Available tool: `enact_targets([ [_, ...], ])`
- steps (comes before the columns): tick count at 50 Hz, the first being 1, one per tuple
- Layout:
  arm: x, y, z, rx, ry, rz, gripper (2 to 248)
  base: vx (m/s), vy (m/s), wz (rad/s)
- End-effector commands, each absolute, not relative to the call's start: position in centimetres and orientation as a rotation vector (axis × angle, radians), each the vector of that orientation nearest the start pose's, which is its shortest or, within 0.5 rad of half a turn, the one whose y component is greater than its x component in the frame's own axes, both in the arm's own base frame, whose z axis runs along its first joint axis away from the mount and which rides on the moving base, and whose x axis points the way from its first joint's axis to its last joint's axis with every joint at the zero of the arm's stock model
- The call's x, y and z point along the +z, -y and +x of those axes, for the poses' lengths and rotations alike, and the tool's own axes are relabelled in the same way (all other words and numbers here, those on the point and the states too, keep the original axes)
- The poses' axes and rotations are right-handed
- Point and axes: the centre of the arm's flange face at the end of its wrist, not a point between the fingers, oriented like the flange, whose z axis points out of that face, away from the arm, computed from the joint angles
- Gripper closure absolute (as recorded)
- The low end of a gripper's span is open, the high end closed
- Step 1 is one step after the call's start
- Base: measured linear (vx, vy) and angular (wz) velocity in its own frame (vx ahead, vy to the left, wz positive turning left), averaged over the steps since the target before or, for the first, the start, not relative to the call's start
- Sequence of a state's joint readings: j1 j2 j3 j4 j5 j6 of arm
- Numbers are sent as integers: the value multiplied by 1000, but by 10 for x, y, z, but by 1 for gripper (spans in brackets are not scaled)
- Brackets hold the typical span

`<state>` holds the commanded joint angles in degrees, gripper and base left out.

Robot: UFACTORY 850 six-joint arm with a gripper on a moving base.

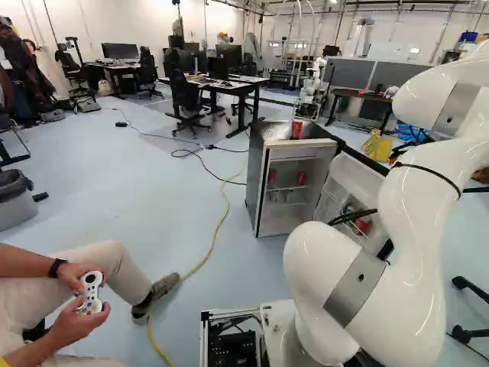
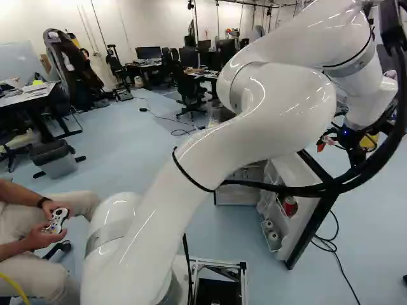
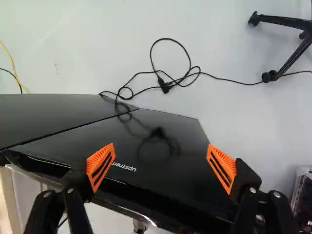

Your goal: Grab a drink from the fridge

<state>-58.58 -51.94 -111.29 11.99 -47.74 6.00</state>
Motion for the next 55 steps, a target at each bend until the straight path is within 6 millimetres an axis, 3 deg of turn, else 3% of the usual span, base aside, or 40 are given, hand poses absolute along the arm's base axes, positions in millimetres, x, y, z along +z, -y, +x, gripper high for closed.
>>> enact_targets([
  [19,403,656,416,-360,-1792,-2469,3,0,0,0],
  [55,402,652,409,-354,-1801,-2464,3,0,0,0],
])
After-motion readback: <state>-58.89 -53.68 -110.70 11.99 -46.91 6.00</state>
